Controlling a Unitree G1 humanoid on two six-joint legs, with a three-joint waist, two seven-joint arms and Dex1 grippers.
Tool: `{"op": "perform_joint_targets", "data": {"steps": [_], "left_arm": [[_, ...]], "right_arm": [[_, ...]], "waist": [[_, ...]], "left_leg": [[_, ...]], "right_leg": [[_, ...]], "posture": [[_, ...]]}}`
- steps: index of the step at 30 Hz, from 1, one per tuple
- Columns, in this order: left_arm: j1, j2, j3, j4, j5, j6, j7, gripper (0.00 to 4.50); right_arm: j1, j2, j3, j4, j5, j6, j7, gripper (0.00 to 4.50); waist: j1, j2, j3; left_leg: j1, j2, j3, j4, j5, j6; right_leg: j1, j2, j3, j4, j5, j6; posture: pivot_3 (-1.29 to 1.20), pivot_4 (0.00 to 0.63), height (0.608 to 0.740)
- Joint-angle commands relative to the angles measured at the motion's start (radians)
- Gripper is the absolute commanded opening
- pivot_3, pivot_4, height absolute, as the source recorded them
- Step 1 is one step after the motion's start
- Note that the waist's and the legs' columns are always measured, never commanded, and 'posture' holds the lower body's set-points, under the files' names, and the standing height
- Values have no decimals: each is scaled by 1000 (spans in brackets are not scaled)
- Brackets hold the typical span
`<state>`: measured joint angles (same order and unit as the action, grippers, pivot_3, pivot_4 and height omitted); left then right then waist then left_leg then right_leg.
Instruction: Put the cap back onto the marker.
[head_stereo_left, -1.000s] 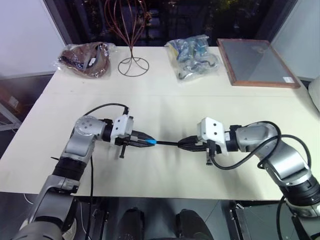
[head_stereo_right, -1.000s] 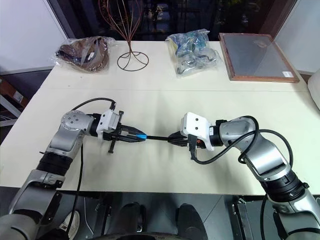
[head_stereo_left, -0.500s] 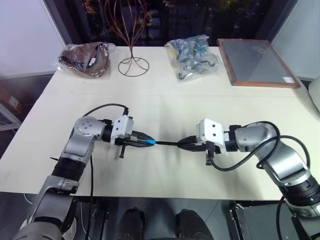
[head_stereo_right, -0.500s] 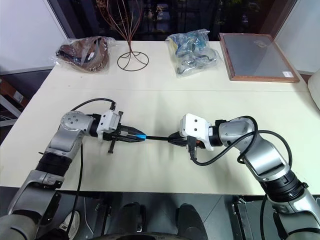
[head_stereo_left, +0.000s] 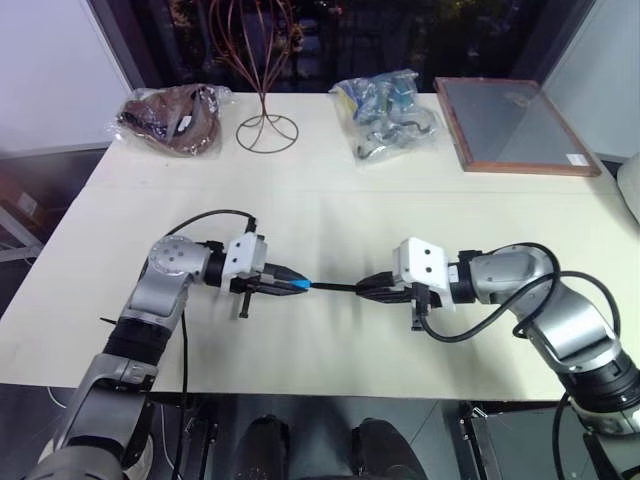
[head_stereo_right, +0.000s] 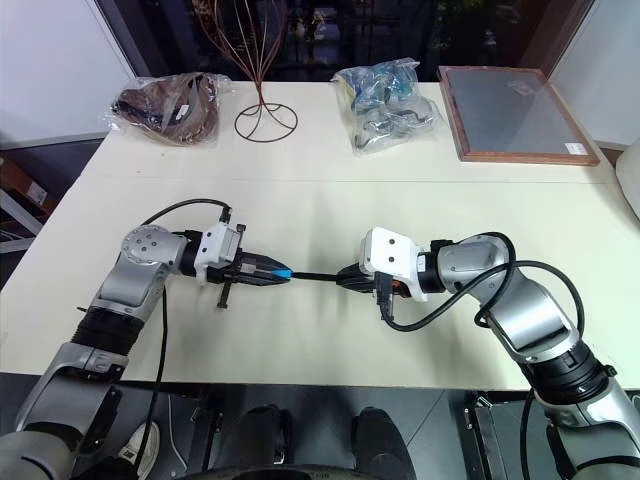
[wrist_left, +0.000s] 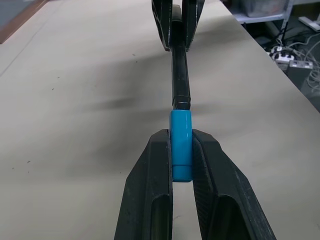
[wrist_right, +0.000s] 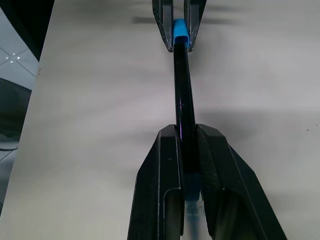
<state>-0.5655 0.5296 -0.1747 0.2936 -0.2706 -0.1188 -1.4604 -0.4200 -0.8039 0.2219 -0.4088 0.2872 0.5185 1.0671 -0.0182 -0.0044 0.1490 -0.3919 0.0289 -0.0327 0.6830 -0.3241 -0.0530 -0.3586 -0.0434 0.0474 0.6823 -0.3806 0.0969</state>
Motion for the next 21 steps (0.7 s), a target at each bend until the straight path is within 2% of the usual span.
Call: {"op": "perform_joint_targets", "data": {"steps": [1, 5, 7, 8, 21], "left_arm": [[-13, 0, 8, -17, -6, -9, 6, 606], [-17, -2, 8, -20, -7, -6, 10, 606], [-19, -4, 9, -22, -11, -1, 9, 60], [-20, -4, 9, -23, -11, 0, 10, 26], [-34, 4, -11, -33, 1, 23, -4, 26]], "right_arm": [[-4, 1, -13, -30, 15, -6, 8, 0], [-4, 2, -14, -30, 16, -5, 8, 0], [-4, 2, -13, -29, 15, -6, 8, 0], [-4, 2, -13, -29, 15, -5, 8, 0], [-21, 0, -1, -18, -8, -14, 5, 0]], "waist": [[0, 0, 0], [0, 0, 0], [0, 0, 0], [0, 0, 0], [0, 0, 0]], "left_leg": [[0, 0, 0, 0, 0, 0], [0, 0, 0, 0, 0, 0], [0, 0, 0, 0, 0, 0], [0, 0, 0, 0, 0, 0], [0, 0, 0, 0, 0, 0]], "right_leg": [[0, 0, 0, 0, 0, 0], [0, 0, 0, 0, 0, 0], [0, 0, 0, 0, 0, 0], [0, 0, 0, 0, 0, 0], [0, 0, 0, 0, 0, 0]], "posture": [[0, 150, 740], [0, 150, 740], [0, 150, 740], [0, 150, 740], [0, 150, 740]]}}
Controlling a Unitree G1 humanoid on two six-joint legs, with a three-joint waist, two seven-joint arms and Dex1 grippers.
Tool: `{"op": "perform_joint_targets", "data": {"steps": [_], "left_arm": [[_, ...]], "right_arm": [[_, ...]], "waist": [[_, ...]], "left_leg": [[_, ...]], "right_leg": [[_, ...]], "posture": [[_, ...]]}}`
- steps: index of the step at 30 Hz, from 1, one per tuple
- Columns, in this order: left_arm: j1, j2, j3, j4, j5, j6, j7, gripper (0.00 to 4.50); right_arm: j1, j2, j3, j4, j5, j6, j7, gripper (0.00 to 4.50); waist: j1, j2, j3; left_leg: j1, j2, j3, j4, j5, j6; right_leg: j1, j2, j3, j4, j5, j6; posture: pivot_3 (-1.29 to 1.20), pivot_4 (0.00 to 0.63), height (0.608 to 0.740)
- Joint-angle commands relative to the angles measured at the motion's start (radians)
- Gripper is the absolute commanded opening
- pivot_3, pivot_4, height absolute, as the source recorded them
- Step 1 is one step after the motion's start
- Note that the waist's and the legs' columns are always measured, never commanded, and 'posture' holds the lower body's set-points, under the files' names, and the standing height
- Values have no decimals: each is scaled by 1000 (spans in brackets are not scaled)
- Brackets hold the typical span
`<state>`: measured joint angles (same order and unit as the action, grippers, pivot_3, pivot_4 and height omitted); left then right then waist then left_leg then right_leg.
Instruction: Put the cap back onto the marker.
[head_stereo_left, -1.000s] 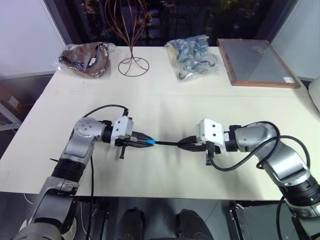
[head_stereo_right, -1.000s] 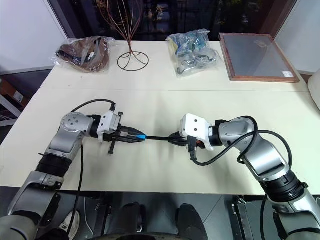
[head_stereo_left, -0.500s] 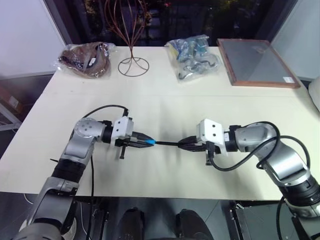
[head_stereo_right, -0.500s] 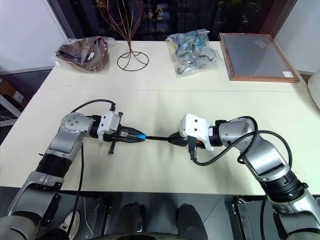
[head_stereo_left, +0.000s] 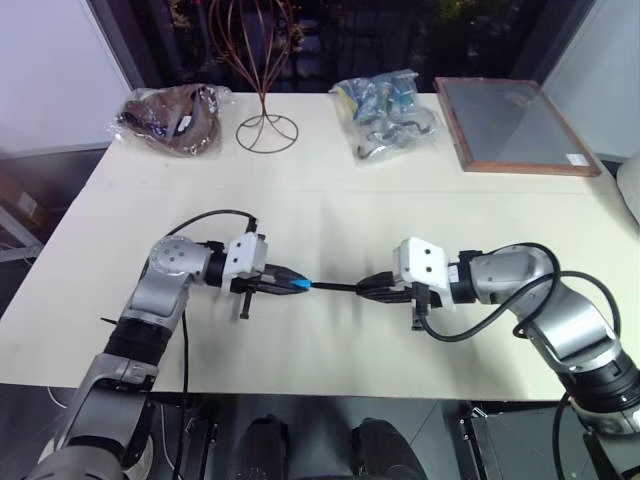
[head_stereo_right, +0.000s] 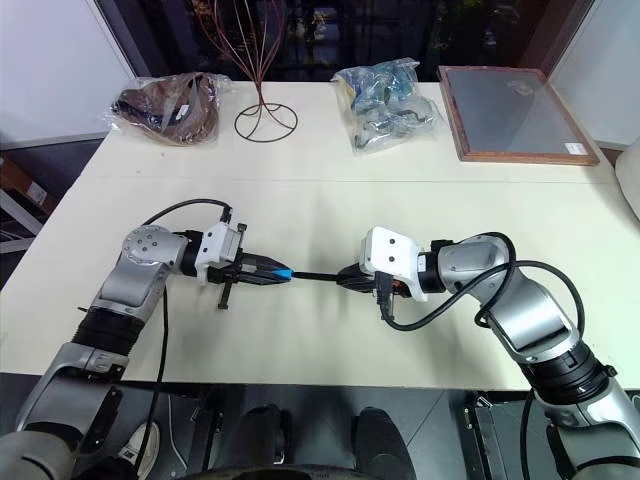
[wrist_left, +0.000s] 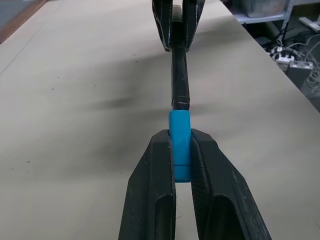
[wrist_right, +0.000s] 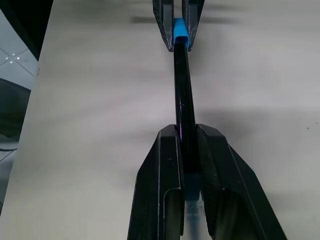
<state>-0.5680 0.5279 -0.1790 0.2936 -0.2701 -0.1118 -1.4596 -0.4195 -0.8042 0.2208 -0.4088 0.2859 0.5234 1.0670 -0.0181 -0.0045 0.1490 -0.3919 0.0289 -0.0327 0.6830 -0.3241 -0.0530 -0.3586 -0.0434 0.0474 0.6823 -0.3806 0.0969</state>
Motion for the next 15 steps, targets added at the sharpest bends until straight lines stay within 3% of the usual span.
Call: {"op": "perform_joint_targets", "data": {"steps": [1, 15], "left_arm": [[-35, 10, -12, -35, 2, 22, -13, 26], [-72, 29, -34, -46, 19, 64, -31, 26]], "right_arm": [[-27, 2, 5, -13, -16, -23, 3, 0], [-74, 11, 59, 37, -102, -73, 11, 0]], "waist": [[0, 0, 0], [-1, 0, 0]], "left_leg": [[0, 0, 0, 0, 0, 0], [0, 0, 0, 0, 0, 0]], "right_leg": [[0, 0, 0, 0, 0, 0], [0, 0, 0, 0, 0, 0]], "posture": [[0, 150, 740], [0, 150, 740]]}}
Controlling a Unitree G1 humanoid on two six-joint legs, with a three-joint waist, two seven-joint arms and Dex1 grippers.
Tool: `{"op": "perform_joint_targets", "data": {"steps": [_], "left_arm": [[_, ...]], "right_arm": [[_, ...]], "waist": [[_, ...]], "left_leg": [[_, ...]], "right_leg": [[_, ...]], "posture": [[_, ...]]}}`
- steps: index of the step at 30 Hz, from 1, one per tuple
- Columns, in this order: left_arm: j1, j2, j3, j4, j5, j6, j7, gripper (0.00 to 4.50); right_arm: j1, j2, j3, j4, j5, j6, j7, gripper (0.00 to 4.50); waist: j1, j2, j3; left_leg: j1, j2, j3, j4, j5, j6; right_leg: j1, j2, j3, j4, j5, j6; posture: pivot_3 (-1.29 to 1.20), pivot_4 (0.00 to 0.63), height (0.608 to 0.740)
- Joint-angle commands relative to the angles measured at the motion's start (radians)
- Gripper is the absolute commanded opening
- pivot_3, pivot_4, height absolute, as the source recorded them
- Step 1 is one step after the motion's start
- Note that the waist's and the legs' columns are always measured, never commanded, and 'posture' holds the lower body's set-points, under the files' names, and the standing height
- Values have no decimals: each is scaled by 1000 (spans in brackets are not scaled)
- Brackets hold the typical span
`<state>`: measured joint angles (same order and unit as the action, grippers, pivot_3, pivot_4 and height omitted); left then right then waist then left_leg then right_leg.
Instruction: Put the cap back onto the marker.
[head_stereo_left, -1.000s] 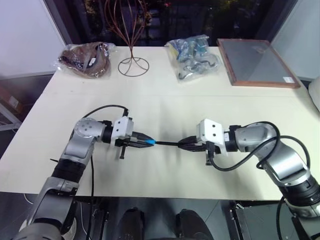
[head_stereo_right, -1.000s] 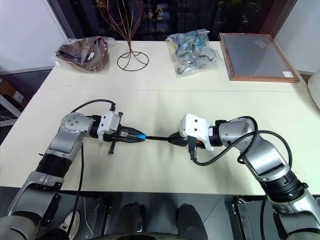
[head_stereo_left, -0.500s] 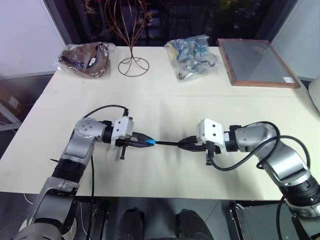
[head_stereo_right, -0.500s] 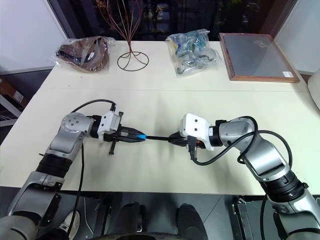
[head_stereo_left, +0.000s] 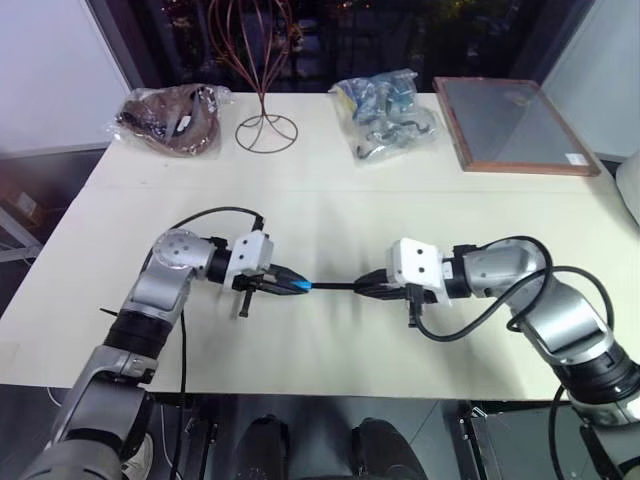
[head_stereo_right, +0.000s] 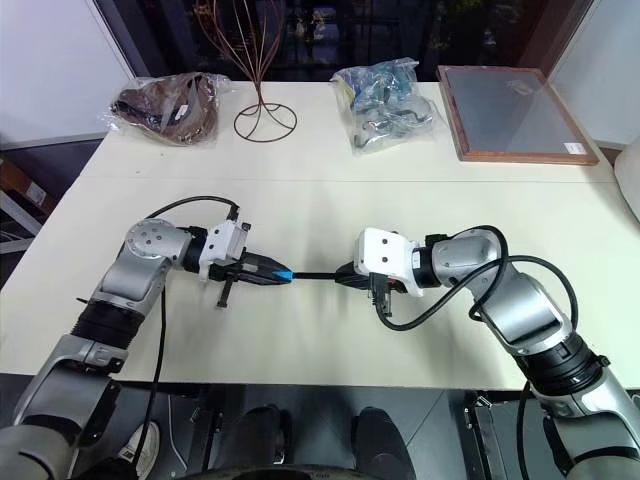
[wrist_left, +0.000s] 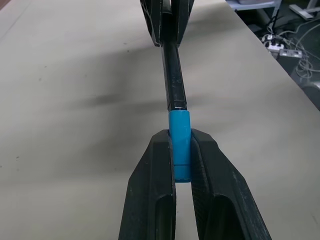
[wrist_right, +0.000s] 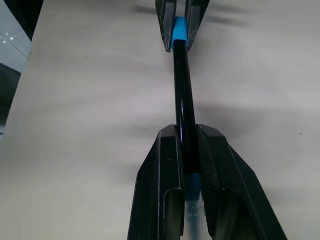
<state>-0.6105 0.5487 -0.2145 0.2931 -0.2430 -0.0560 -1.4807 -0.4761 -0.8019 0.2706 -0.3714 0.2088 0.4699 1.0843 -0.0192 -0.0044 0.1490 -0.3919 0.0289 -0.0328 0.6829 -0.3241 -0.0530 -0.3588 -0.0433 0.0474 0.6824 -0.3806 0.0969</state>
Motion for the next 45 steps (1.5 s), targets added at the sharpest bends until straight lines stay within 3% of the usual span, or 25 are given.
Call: {"op": "perform_joint_targets", "data": {"steps": [1, 9, 25, 45], "left_arm": [[-33, 12, -2, -47, -5, 18, -11, 26], [-42, 27, -12, -51, 23, 32, -12, 26], [-36, 15, 0, 37, 117, -99, 87, 26], [-40, -46, 54, 51, 4, -107, 47, 26]], "right_arm": [[-21, 11, 16, 3, -33, -20, -9, 0], [-42, 29, 62, 49, -113, -43, -23, 0], [-57, 60, 78, 105, -219, -28, -97, 0], [-64, 104, 75, -22, -179, 61, -96, 0]], "waist": [[0, 0, 0], [-1, 0, 0], [-1, 0, 0], [-2, 0, 0]], "left_leg": [[0, 0, 0, 0, 0, 0], [0, 0, 0, 0, 0, 0], [0, 0, 0, 0, 0, 0], [0, 0, 0, 0, 0, 0]], "right_leg": [[0, 0, 0, 0, 0, 0], [0, 0, 0, 0, 0, 0], [-1, 0, 0, 1, 0, 0], [-2, -1, -1, 1, 0, 0]], "posture": [[0, 150, 740], [0, 150, 740], [0, 150, 740], [0, 150, 740]]}}
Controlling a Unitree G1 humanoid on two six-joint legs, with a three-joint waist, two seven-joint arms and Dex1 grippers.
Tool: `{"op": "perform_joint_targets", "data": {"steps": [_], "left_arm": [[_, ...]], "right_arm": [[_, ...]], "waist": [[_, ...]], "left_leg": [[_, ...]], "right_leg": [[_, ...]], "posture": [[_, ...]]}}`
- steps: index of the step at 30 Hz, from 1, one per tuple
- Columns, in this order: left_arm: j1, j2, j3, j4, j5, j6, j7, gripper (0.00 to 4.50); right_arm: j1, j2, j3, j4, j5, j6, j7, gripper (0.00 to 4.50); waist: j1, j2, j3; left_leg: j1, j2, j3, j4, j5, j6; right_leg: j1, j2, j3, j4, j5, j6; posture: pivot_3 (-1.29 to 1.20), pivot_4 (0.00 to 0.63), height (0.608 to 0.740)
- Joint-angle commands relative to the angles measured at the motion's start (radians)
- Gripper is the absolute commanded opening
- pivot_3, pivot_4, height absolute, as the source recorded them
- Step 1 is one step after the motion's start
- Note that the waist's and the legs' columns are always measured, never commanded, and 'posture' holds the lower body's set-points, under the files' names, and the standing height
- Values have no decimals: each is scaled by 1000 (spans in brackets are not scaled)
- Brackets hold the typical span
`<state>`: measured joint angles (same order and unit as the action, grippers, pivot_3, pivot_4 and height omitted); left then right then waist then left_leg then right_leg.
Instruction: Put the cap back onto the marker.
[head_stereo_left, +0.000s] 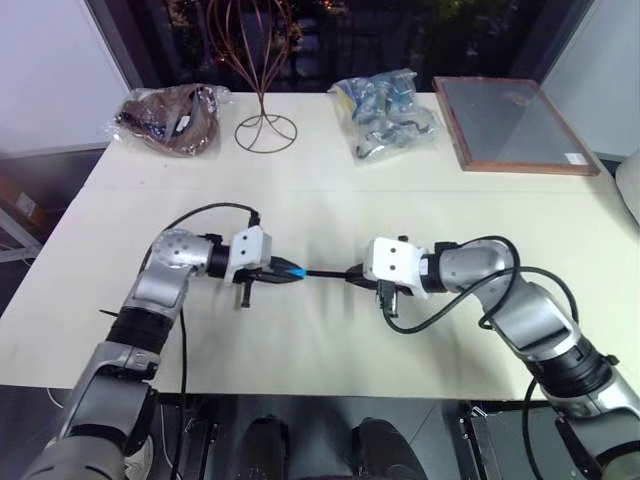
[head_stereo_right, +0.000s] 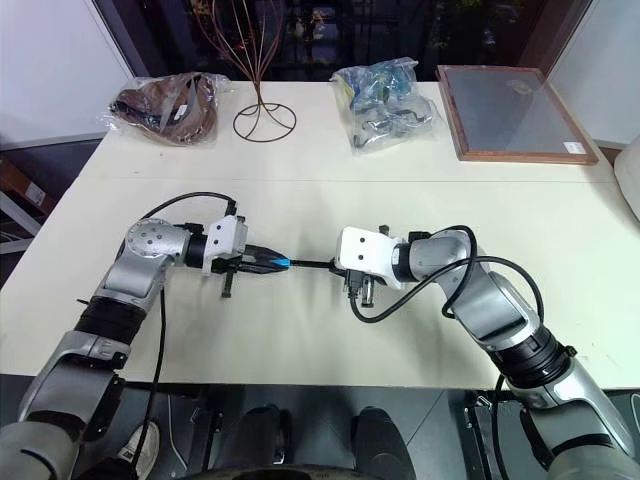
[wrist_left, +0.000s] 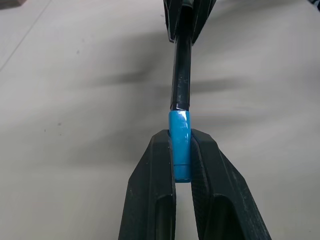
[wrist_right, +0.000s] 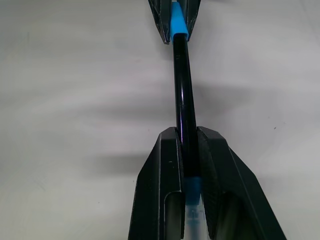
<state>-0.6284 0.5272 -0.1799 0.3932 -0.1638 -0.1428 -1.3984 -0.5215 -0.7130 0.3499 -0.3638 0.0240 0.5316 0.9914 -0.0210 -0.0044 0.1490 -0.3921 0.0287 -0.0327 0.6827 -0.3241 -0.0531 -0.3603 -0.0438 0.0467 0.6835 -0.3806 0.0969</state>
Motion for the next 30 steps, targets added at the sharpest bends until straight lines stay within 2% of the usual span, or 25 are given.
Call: {"op": "perform_joint_targets", "data": {"steps": [1, 14, 30], "left_arm": [[-21, -23, 20, -51, -80, -23, -48, 26], [-29, -15, 11, -56, -75, -13, -124, 26], [-4, -24, -8, -80, -40, -19, -79, 26]], "right_arm": [[-24, 17, -3, -33, 7, -1, -2, 0], [-42, 28, 29, -41, -3, -16, 49, 0], [-66, 65, 65, -14, -53, -17, 40, 0]], "waist": [[-1, 0, 0], [-1, 0, 0], [-2, 0, 0]], "left_leg": [[0, 0, 0, 0, 0, 0], [0, 0, 0, 0, 0, 0], [0, 0, 0, 0, 0, 0]], "right_leg": [[0, 0, 0, 0, 0, 0], [0, 0, 0, 0, 0, 0], [0, 0, -1, 0, 0, 0]], "posture": [[0, 150, 740], [0, 150, 740], [0, 150, 740]]}}
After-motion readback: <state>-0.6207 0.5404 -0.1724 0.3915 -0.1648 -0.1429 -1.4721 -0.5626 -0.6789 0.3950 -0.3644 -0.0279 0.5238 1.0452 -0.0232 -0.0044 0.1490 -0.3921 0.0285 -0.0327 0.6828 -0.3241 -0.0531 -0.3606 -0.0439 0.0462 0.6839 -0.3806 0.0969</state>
